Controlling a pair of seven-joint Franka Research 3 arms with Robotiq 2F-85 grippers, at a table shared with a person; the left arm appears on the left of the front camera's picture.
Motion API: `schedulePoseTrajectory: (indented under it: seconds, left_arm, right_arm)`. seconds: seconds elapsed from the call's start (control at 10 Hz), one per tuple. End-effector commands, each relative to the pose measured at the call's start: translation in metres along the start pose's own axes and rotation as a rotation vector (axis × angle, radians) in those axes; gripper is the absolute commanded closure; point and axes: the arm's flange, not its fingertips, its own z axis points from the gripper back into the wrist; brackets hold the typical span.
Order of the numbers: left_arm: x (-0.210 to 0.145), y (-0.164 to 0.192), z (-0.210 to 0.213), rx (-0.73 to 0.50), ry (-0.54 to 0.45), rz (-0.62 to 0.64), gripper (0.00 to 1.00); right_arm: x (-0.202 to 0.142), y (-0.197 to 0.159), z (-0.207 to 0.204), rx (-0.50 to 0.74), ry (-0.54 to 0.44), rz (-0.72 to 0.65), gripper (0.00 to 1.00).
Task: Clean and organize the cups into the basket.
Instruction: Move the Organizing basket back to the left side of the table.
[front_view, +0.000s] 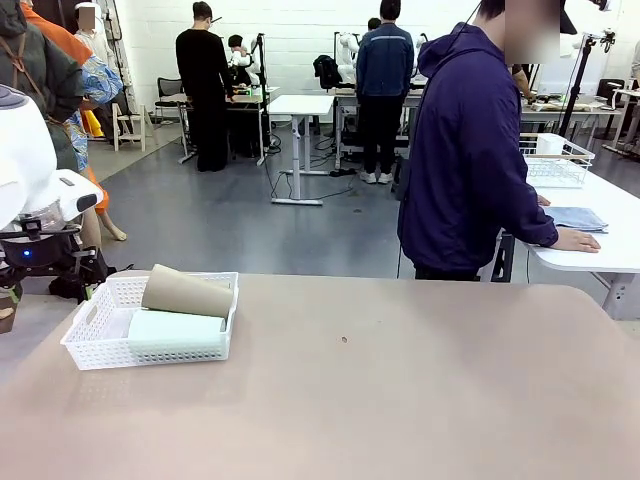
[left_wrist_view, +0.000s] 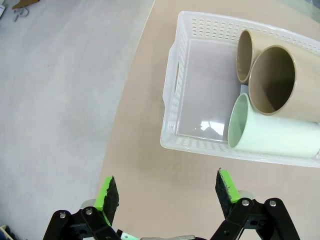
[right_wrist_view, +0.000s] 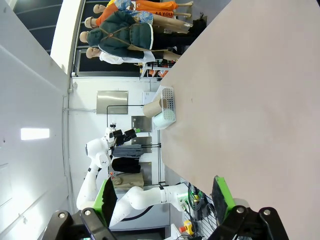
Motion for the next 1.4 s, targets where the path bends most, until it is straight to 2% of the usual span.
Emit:
schedulePoseTrajectory:
  seconds: [0.0,0.4,0.5,0.6,0.7,1.0,1.3]
  left_arm:
    - [0.001,0.001,-0.003,-0.002,0.010,0.005,0.00]
    - [0.000,0.001,-0.002,0.002,0.004,0.003,0.00]
    - [0.022,0.026,0.008,-0.254,0.237,-0.077,0.00]
    - [0.040,0.057,0.016,-0.452,0.352,-0.107,0.00]
    - [0.052,0.087,0.021,-0.598,0.415,-0.134,0.00]
    - [0.069,0.170,0.027,-0.939,0.404,-0.215,0.00]
    - [0.068,0.228,0.008,-1.120,0.370,-0.201,0.00]
  right_arm:
    - [-0.002,0.000,0.001,-0.006,0.014,0.015,0.00]
    - [-0.002,0.000,0.001,-0.006,0.014,0.015,0.00]
    - [-0.002,0.000,0.001,-0.006,0.014,0.015,0.00]
    - [-0.002,0.000,0.001,-0.006,0.014,0.015,0.00]
    - [-0.002,0.000,0.001,-0.006,0.014,0.015,0.00]
    - [-0.002,0.000,0.001,-0.006,0.014,0.015,0.00]
    - [-0.002,0.000,0.001,-0.006,0.014,0.015,0.00]
